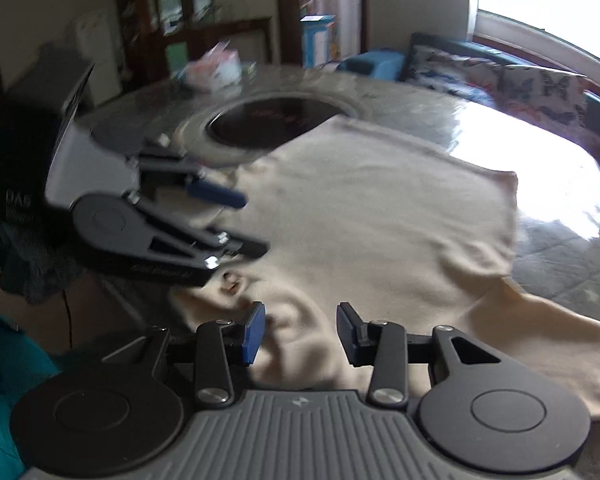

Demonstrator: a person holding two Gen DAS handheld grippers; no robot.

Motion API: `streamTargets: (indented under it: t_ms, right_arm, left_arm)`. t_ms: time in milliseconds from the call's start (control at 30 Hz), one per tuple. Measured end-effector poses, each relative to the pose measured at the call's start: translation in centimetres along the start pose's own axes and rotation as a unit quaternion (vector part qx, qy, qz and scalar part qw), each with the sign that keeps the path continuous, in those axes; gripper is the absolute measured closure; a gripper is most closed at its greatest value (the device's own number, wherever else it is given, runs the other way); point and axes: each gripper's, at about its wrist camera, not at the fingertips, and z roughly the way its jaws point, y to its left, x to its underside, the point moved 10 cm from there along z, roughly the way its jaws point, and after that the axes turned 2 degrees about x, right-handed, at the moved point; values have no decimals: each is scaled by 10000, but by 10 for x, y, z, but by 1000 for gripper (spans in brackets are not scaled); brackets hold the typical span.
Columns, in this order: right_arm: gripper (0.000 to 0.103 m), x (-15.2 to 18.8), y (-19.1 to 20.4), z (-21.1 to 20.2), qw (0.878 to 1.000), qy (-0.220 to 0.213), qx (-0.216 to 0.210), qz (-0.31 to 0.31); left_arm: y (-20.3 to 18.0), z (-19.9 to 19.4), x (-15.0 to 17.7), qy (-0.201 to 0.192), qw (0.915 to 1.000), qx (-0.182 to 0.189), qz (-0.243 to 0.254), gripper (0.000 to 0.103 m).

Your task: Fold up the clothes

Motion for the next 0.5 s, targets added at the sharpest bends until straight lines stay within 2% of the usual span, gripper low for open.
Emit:
streamTargets:
  t_ms: [100,233,333,500]
  right_arm:
    - [63,-3,-29,-14,9987,-206,314,339]
    - [63,7,-84,-26,9906,-323,1010,859]
    - [63,25,-135,-34,9763,-354,1550,1466]
    - [63,64,-208,-46,9442,-274,2405,2233]
  left_arm:
    - [-2,1,-14,-103,9999,34,-60,53]
    - [-15,7,-26,-144,9997,153,-88,53]
    - [-28,13,-32,-151,9995,275,-71,51]
    - [-45,23,-38,-106,9990,424,-62,50]
